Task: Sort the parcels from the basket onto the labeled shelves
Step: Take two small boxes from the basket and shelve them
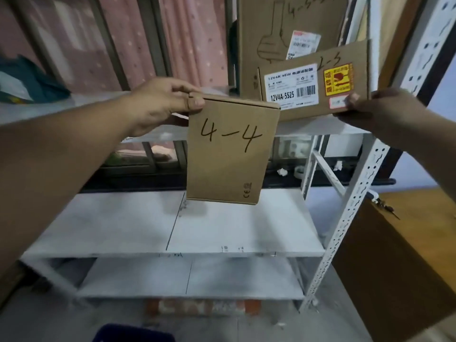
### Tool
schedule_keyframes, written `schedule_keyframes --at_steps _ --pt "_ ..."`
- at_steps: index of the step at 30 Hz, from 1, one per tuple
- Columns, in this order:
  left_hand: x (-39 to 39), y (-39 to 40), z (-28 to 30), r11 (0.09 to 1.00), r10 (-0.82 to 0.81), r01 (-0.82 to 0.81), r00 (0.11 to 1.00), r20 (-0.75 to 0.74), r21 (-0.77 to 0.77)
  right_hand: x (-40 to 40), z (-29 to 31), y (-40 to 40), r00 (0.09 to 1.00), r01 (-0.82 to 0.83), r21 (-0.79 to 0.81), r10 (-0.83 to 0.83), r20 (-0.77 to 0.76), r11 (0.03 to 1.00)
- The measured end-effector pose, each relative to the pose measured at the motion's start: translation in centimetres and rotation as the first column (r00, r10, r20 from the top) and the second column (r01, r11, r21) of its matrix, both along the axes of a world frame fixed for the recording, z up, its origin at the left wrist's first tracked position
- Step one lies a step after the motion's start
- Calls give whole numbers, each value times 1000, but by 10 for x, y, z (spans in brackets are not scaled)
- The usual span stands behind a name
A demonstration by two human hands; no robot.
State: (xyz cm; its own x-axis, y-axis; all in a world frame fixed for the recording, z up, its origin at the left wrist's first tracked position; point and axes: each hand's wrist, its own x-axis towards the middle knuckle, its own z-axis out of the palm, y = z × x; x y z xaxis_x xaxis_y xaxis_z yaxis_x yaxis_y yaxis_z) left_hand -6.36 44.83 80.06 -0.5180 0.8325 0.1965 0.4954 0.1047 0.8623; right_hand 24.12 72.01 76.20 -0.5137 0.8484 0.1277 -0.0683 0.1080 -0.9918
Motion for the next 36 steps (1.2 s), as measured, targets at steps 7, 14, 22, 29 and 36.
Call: schedule_keyframes --at_steps 7,14,22,29,36 --pt "20 15 -69 989 -52 72 986 159 -125 37 -43 19 997 -59 63 56 56 996" --pt "15 37 -116 969 -109 161 960 257 -188 62 -90 50 991 1 61 -9 133 998" --pt "-21 72 -176 934 -86 164 965 247 -316 81 -163 60 984 129 -43 -123 128 991" --pt "-54 134 -248 943 26 37 982 185 -331 96 -224 41 930 308 -205 -249 271 929" --pt "-78 234 -343 930 40 8 992 123 -367 61 -288 7 938 338 -412 -269 217 846"
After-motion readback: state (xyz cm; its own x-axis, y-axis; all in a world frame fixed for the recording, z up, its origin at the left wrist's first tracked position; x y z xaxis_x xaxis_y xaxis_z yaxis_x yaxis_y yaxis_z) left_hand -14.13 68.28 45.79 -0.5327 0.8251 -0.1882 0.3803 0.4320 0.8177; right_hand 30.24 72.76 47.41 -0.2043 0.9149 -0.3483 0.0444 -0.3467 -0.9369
